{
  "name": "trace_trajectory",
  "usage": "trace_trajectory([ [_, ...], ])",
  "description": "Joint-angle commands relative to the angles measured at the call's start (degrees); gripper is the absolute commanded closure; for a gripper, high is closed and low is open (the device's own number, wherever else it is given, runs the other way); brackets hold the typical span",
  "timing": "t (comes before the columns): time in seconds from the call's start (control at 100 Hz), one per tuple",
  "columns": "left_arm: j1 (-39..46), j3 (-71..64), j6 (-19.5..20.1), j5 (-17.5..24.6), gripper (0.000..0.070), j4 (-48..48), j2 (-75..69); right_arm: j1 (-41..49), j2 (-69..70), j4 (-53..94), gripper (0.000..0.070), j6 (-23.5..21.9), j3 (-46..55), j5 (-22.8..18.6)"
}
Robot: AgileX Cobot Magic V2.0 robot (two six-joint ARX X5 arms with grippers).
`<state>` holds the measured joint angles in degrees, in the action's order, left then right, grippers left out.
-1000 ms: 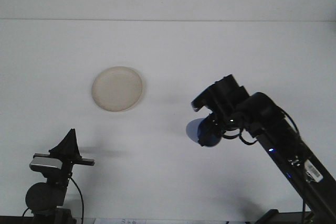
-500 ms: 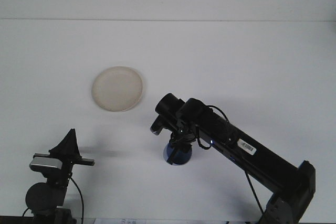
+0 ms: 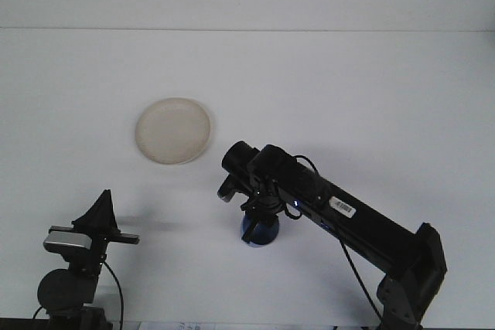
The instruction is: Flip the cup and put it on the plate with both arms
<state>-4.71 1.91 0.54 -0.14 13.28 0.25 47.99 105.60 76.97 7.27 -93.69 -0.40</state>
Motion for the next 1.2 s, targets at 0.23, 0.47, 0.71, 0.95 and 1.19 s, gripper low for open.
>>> trace_trajectory([
  [0.23, 0.04, -1.11, -0.09, -0.31, 0.0688, 0.74, -0.07, 0.81, 1.29, 1.27, 0.0374, -0.44, -1.36, -0.20],
  [0.47, 0.04, -1.11, -0.09, -0.31, 0.0688, 0.76, -0.07, 0.70, 0.52, 1.40, 0.0323, -0.37, -6.75, -0.26],
  [0.71, 0.04, -1.11, -0.09, -0.31, 0.0688, 0.76, -0.07, -3.85, -4.94, 1.46, 0.0324, 1.22, -10.75, -0.22],
  [0.95, 0.04, -1.11, -0.09, -0.31, 0.0688, 0.74, -0.07, -16.70, -12.72, 1.44, 0.0323, 1.33, -10.12, -0.24],
  [1.19, 0.04, -1.11, -0.09, -0.31, 0.0688, 0.74, -0.07, -33.68, -22.53, -3.67, 0.0323, 1.33, -5.66, -4.92],
])
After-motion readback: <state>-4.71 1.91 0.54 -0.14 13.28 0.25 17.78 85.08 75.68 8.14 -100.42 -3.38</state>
